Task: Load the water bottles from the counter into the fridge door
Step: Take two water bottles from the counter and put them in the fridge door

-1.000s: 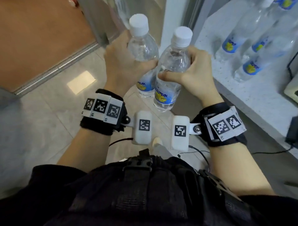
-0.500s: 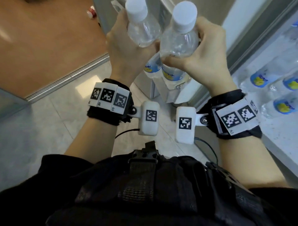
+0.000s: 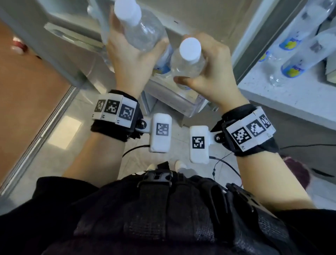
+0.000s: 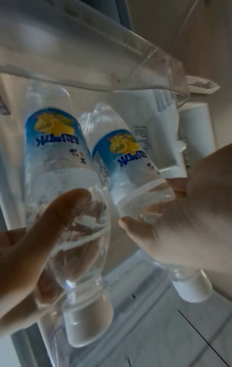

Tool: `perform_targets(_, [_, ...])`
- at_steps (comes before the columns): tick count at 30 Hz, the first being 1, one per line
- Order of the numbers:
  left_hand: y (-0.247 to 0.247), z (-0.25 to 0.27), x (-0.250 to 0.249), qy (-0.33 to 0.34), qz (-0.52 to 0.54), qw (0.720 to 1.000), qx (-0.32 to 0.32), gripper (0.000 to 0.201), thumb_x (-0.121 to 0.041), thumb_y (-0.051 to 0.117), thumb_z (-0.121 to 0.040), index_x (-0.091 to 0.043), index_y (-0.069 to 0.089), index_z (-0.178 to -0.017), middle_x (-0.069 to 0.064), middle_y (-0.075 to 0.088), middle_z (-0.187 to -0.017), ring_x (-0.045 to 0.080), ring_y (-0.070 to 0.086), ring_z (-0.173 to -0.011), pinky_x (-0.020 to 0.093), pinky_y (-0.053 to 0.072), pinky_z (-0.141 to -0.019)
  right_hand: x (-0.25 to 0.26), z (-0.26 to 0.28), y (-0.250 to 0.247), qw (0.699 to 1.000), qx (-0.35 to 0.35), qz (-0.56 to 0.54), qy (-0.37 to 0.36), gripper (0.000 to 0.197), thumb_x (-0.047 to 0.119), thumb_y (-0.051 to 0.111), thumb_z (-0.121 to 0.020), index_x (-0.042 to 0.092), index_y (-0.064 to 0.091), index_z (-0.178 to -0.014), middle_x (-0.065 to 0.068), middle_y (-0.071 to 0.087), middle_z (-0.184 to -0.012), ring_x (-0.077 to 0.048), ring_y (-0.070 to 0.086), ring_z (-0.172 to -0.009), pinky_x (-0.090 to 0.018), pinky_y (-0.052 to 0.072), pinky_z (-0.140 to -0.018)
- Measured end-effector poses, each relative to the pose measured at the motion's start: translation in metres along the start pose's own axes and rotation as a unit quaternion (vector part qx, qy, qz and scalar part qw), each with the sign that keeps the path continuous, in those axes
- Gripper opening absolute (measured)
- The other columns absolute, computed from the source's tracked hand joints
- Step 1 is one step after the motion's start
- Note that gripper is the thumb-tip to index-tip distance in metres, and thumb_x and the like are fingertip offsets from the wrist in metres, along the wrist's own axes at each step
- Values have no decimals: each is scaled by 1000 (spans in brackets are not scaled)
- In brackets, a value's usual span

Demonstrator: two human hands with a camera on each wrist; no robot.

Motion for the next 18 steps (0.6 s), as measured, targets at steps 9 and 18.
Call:
perform_targets(9, [31, 11, 52, 25, 43, 980, 194, 65, -17, 81, -66, -4, 45, -119, 16, 61, -115, 28, 59, -108, 39, 47, -103, -9, 32, 36, 987, -96, 81, 101, 48, 17, 82, -67, 2, 60, -107, -11, 65, -110, -25, 60, -105, -32, 48, -92])
perform_targets(18, [30, 16, 77, 99, 64, 958, 262, 52, -5, 76, -64, -8, 45, -105, 23, 55, -103, 30, 56, -98, 27, 46, -91, -27, 54, 79, 967, -132, 147, 161, 39, 4, 72, -75, 7, 59, -112, -11, 61, -117, -27, 58, -109, -35, 49, -94])
Point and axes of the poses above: each hand's wrist, its own z-axis away from the middle knuckle, its own y-axis out of the palm, x = y × z, the point moved 2 cm from there along -z, towards the middle knuckle
